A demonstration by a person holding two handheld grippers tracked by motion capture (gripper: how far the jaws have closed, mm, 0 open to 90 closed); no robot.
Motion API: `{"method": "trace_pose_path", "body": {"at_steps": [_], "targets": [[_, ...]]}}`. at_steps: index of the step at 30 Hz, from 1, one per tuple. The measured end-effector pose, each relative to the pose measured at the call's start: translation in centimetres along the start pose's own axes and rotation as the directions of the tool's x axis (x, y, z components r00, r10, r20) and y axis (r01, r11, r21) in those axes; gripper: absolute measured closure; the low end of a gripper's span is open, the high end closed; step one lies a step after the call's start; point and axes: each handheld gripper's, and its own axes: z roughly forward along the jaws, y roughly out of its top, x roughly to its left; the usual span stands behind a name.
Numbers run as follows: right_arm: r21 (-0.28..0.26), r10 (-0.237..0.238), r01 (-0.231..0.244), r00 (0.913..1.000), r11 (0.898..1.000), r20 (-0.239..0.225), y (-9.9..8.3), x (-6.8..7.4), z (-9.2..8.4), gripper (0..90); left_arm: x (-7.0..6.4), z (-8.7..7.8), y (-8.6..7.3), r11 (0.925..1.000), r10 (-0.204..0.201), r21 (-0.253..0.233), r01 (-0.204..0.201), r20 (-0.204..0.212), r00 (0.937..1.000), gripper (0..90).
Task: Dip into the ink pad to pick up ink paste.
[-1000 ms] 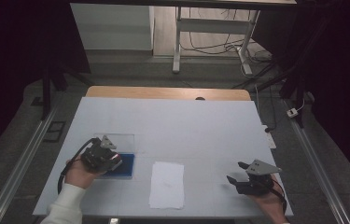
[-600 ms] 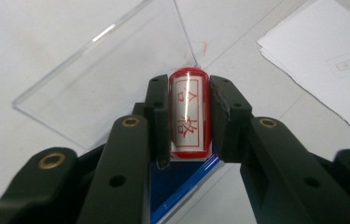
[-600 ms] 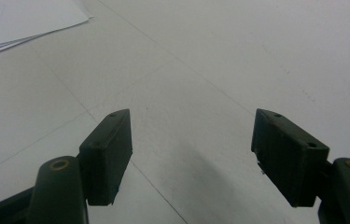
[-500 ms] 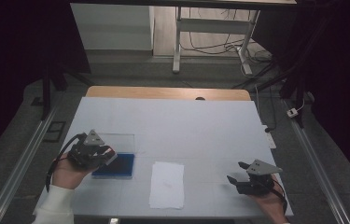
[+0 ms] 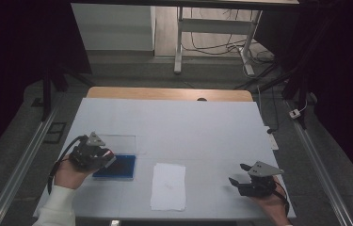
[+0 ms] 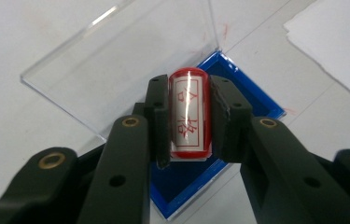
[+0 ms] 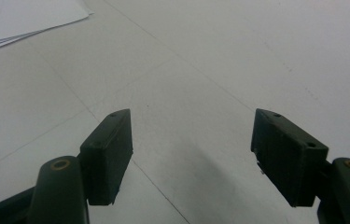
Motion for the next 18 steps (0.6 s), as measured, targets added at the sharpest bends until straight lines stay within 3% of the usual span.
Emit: {"method": "trace_pose_path", "body": {"at_steps": [18], "targets": [[0.008,-0.001,0.001,1.0,1.0,-0.002,-0.1,0.0,0.1,29.2,0.0,2.3,-0.3,0.9987,0.003,0.051,-0.004,0.015,0.9999,70.1]]}}
